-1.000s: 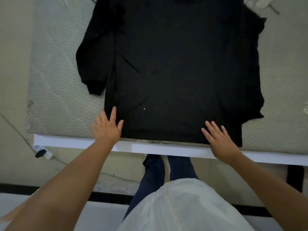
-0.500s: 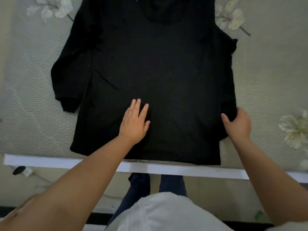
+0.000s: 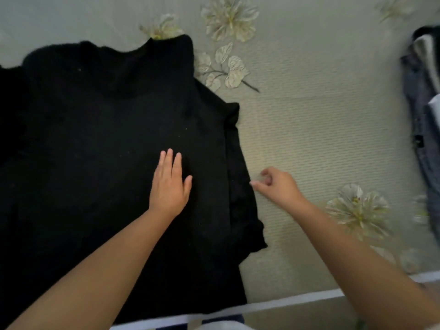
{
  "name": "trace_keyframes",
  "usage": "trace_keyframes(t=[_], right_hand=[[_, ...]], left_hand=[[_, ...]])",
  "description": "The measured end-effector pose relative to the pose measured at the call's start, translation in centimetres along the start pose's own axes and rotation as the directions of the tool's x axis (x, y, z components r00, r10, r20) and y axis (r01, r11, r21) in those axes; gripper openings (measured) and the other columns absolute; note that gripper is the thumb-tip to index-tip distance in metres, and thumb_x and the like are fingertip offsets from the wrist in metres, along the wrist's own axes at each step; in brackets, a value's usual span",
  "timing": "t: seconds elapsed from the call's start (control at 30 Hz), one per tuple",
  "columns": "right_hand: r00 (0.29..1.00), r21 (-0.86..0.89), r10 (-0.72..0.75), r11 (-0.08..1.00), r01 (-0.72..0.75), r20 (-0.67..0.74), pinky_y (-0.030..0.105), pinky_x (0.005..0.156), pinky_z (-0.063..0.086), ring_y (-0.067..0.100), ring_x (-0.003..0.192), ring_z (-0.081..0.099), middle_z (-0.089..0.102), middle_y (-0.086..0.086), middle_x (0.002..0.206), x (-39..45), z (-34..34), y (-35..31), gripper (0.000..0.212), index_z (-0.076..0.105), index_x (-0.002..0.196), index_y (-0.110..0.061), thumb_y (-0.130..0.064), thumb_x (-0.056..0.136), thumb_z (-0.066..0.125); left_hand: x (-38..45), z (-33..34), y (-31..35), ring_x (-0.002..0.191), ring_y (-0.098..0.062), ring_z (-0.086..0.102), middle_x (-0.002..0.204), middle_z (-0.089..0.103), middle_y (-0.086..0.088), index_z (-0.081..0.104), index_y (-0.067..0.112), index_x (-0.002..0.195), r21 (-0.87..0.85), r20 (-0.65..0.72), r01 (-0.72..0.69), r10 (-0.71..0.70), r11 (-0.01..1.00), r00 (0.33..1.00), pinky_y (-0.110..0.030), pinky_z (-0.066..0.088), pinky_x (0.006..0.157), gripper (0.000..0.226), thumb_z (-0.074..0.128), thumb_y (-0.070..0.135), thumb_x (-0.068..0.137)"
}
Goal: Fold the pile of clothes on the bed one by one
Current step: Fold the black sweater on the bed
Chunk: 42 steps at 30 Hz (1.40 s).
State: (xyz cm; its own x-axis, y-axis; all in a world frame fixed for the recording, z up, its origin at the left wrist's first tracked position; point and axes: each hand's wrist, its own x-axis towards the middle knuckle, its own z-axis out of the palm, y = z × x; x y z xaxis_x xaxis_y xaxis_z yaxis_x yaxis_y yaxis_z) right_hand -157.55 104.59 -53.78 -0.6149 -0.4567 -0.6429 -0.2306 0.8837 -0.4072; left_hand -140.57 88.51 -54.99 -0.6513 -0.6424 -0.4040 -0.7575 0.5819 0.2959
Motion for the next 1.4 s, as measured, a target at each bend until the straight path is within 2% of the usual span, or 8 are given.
trace_keyframes(t=[0.2, 0.43, 0.57, 0.73, 0.97, 1.1, 1.23, 1.4], right_hand=[[0.999, -0.074, 0.045, 0.996, -0.044, 0.023, 0.025, 0.07, 0.04, 0.03, 0.101, 0.059, 0.066, 0.014, 0.106, 2.0, 1.7, -2.1, 0.022, 0.065, 0.103, -0.009, -0.02, 0.085, 0.058], [0.878, -0.004, 0.0, 1.0, -0.002, -0.479, 0.037, 0.076, 0.043, 0.037, 0.094, 0.058, 0.065, 0.024, 0.098, 8.6, -11.4, 0.8, 0.021, 0.064, 0.095, -0.001, -0.016, 0.087, 0.053], [0.993, 0.031, -0.065, 0.997, 0.069, -0.101, 0.029, 0.068, 0.047, 0.024, 0.062, 0.061, 0.068, 0.014, 0.082, 8.8, -10.5, 0.0, 0.036, 0.061, 0.104, -0.006, -0.037, 0.085, 0.059], [0.912, 0.109, -0.226, 0.974, 0.2, 0.343, 0.021, 0.049, 0.039, 0.015, 0.052, 0.055, 0.064, 0.006, 0.075, 5.4, -1.8, -1.9, 0.025, 0.061, 0.087, -0.013, -0.037, 0.082, 0.065], [0.965, -0.09, -0.12, 0.991, 0.101, -0.234, 0.032, 0.076, 0.043, 0.034, 0.1, 0.058, 0.064, 0.02, 0.104, 7.5, -7.0, -0.6, 0.022, 0.065, 0.102, -0.007, -0.02, 0.087, 0.054], [0.683, 0.008, -0.058, 0.996, 0.093, -0.728, 0.033, 0.08, 0.032, 0.031, 0.102, 0.055, 0.063, 0.019, 0.108, 9.5, -16.8, 0.9, 0.026, 0.063, 0.104, -0.003, -0.013, 0.088, 0.045], [0.497, -0.031, -0.183, 0.954, 0.298, -0.848, 0.029, 0.084, 0.037, 0.032, 0.099, 0.06, 0.066, 0.019, 0.106, 9.1, -19.9, 1.7, 0.029, 0.065, 0.107, 0.0, -0.006, 0.087, 0.045], [0.776, -0.124, -0.108, 0.991, 0.038, -0.622, 0.036, 0.081, 0.037, 0.036, 0.094, 0.057, 0.065, 0.024, 0.102, 7.6, -13.0, 6.7, 0.025, 0.066, 0.105, 0.003, -0.004, 0.088, 0.049]], left_hand=[[2.5, 0.9, 0.4, 0.141, -0.022, -0.009, 0.154, -0.009, -0.012, -0.003, 0.004, 0.145, 0.158, 0.111, 0.035, -0.053, 0.987, 0.992, -0.033, 0.005, 0.114, 0.07, 0.032, 0.04, 0.096], [3.4, -0.9, 0.6, 0.142, -0.026, -0.007, 0.153, -0.009, -0.015, -0.004, 0.004, 0.145, 0.414, 0.281, -0.071, -0.054, 0.907, 0.958, -0.034, 0.012, 0.114, 0.081, 0.025, 0.057, 0.091], [4.0, -2.0, 0.9, 0.141, -0.024, -0.009, 0.153, -0.014, -0.012, -0.009, 0.005, 0.144, 0.451, 0.395, -0.111, -0.086, 0.886, 0.915, -0.032, 0.013, 0.113, 0.083, 0.037, 0.051, 0.092], [3.8, -1.6, 1.2, 0.141, -0.025, -0.009, 0.152, -0.016, -0.014, -0.011, 0.004, 0.143, 0.522, 0.373, -0.1, -0.121, 0.847, 0.92, -0.033, 0.016, 0.114, 0.087, 0.04, 0.05, 0.091], [4.1, -3.0, 2.2, 0.141, -0.024, 0.012, 0.153, 0.012, -0.014, 0.016, 0.007, 0.144, 0.422, 0.222, -0.069, -0.029, 0.904, 0.975, -0.038, 0.021, 0.112, 0.069, 0.037, 0.048, 0.093], [6.2, -2.6, 4.4, 0.142, -0.026, 0.005, 0.153, 0.008, -0.015, 0.016, 0.005, 0.144, 0.274, 0.1, -0.088, 0.063, 0.958, 0.993, -0.04, 0.017, 0.113, 0.069, 0.045, 0.04, 0.092], [8.4, -1.6, 6.9, 0.142, -0.026, 0.001, 0.154, 0.003, -0.015, 0.01, 0.004, 0.145, 0.207, 0.073, -0.097, 0.084, 0.973, 0.994, -0.039, 0.012, 0.114, 0.074, 0.046, 0.042, 0.091], [9.1, -0.4, 6.2, 0.142, -0.021, -0.008, 0.154, -0.006, -0.009, 0.004, 0.01, 0.146, 0.217, 0.093, -0.088, 0.069, 0.972, 0.993, -0.037, 0.003, 0.114, 0.069, 0.033, 0.046, 0.094]])
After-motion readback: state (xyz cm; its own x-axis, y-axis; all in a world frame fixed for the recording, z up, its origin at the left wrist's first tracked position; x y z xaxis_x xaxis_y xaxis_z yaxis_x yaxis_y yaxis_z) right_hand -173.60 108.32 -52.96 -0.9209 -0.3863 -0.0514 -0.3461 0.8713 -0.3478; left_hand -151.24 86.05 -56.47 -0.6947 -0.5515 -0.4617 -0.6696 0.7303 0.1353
